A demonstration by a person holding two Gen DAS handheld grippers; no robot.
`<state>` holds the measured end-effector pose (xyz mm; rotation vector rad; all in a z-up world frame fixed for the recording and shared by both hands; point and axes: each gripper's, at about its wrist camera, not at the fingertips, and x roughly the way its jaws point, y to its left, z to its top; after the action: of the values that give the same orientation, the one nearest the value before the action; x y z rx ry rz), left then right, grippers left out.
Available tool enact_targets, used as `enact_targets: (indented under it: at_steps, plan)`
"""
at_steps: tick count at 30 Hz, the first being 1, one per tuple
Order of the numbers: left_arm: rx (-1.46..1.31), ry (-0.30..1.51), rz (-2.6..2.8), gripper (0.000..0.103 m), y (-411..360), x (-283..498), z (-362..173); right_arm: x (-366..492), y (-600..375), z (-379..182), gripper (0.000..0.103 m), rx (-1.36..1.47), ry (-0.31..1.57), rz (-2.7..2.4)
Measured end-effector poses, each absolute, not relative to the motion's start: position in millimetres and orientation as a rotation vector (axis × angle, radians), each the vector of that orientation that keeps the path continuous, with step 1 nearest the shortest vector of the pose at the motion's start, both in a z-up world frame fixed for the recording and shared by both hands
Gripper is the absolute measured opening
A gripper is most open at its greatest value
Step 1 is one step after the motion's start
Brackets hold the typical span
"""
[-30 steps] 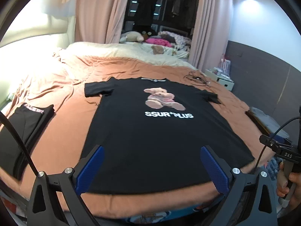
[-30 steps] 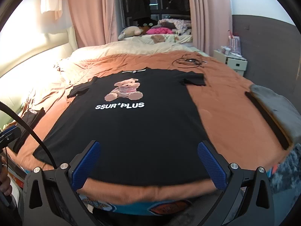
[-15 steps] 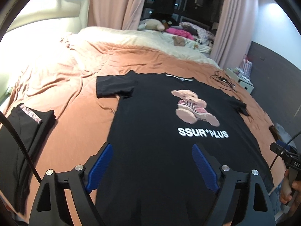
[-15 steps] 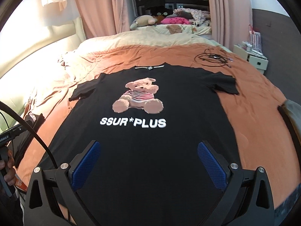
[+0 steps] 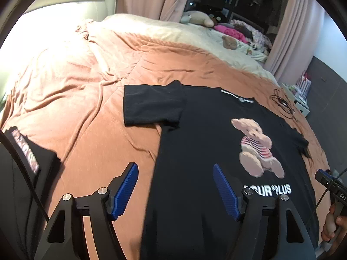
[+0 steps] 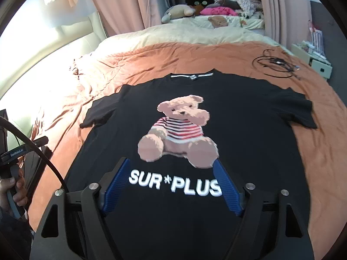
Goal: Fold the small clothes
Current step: 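Move the left gripper down to the side edge of the T-shirt, then close the left gripper on the T-shirt's side edge below the sleeve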
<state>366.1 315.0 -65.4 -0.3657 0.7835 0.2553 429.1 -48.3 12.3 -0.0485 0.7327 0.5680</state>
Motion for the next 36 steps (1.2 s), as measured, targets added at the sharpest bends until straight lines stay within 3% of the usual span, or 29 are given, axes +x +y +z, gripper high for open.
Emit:
enact_targets:
  at_steps: [4,9,30,33,35,36]
  plan:
    - [-0.380,0.800,0.264,0.067,343,393,-75,463,-23,2,0.067,-0.043,0.771,0.579]
    - [-0.422,0.829,0.295,0.060,385,428,-95,501,13,-12,0.049,-0.032,0.826,0.612]
    - [-0.449,0.945,0.317,0.057,493,550,-178,616,158,-70,0.026,-0.019,0.958,0.674]
    - [-0.420,0.947,0.330,0.040,490,556,-180,628,177,-80,0.021,-0.003,0.982,0.707]
    - [-0.410,0.946,0.313,0.012,489,558,-175,636,191,-88,0.018,0.005,0.998,0.732]
    - [-0.412,0.944,0.310,0.009,489,559,-173,639,197,-91,0.017,0.012,1.007,0.742]
